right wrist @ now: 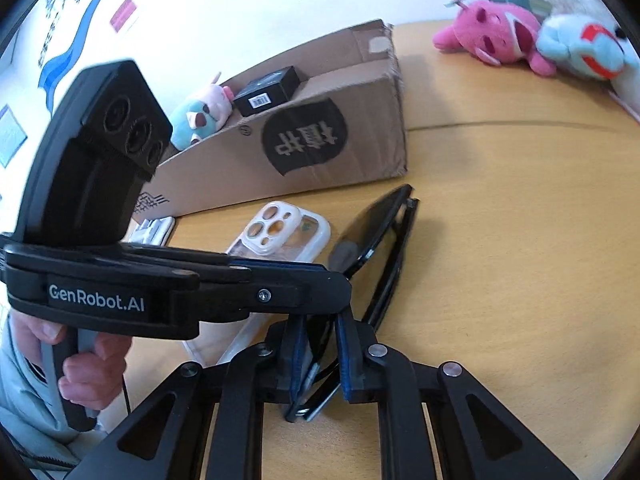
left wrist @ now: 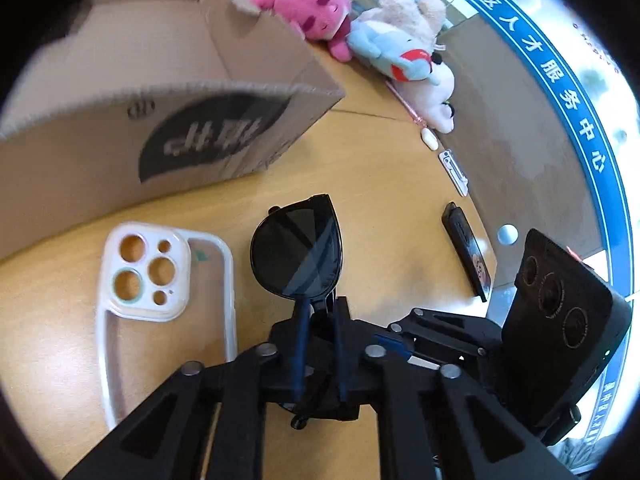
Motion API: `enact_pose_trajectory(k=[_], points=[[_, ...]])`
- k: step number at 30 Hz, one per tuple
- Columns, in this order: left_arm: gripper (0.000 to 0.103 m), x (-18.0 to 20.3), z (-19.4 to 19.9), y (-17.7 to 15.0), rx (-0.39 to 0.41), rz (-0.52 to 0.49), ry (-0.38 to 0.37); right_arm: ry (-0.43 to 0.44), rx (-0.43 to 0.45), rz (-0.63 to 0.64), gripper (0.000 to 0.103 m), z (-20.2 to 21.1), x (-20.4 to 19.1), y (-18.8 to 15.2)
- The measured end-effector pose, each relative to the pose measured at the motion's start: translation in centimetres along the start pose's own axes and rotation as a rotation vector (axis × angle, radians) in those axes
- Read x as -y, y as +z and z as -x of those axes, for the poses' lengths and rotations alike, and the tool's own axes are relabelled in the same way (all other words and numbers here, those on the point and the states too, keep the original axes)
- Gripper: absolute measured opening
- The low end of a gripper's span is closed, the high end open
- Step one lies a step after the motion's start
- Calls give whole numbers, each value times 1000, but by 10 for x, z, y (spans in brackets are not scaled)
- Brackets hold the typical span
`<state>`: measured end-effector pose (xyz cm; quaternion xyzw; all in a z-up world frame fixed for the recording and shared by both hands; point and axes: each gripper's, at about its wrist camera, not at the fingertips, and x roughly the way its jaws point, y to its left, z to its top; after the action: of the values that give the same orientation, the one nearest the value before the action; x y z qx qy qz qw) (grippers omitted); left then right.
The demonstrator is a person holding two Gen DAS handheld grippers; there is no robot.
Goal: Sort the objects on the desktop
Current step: 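Lift the sunglasses with the right gripper toward the left gripper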
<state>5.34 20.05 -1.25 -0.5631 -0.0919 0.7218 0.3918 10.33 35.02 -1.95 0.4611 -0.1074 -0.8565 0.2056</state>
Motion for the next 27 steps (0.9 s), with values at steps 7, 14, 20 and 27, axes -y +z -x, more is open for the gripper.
enact_pose_trajectory(k=[7,14,20,27], points=[[8,1,41,2,90,-1,-4,13,45,76,12,13,-24,17],[8,10,96,22,225,-38,36,22,109,214,12,34,-65,54],[8,4,144,59,337,-81,90,46,167,332,12,35,-94,105],[8,-14,184,109,411,-98,118,94,214,428,15,30,-122,175]])
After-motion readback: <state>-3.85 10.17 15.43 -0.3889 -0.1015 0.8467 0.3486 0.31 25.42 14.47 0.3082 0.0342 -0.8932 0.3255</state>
